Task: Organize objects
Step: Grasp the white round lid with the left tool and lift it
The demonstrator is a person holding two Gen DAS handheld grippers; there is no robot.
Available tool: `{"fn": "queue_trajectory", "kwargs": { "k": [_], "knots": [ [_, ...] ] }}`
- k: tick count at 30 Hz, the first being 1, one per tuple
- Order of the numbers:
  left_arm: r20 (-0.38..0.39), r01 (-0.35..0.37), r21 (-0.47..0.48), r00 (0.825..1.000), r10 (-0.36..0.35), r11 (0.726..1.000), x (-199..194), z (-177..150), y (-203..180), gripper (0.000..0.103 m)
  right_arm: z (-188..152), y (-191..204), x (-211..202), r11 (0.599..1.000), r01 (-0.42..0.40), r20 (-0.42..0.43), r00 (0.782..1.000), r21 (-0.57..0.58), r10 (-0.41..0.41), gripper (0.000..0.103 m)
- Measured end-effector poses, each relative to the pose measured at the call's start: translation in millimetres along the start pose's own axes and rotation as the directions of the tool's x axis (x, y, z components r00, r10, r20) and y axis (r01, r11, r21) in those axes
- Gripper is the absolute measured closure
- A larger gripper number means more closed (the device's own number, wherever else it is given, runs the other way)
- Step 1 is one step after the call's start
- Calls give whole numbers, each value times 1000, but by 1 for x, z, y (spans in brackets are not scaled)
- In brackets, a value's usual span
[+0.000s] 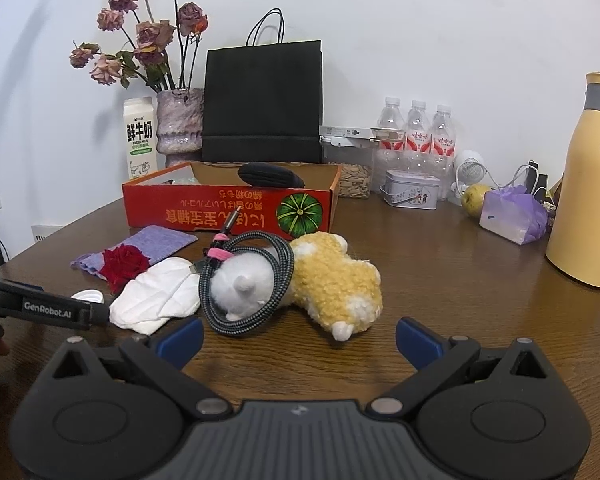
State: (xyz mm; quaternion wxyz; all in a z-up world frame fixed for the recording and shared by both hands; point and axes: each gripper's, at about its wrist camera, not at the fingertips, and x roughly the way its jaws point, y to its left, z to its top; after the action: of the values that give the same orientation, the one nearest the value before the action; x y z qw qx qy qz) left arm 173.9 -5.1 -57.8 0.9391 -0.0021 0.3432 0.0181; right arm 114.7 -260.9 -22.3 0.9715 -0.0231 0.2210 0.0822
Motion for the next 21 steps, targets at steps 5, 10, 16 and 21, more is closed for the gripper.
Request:
{"fn": "queue_trajectory", "kwargs": {
  "k": [5, 10, 16, 21],
  "knots": [
    [2, -1, 2, 1000, 1, 1000, -1, -1, -1, 0, 0, -1, 2, 1000, 2, -9, 1000, 2, -2, 0],
    [29, 9, 10, 1000, -9, 1000, -8, -3, -1, 25, 1, 0, 4, 1000, 6, -20, 1000, 3, -5, 0],
    [79, 62, 33, 995, -64, 998, -21, -7, -3, 62, 1, 2, 6, 1000, 12, -25, 1000, -1, -12, 0],
    [153, 68, 40, 986, -74, 997, -35, -6, -5, 62, 1, 4, 6, 1000, 15, -25, 1000, -6, -15, 0]
  ]
}}
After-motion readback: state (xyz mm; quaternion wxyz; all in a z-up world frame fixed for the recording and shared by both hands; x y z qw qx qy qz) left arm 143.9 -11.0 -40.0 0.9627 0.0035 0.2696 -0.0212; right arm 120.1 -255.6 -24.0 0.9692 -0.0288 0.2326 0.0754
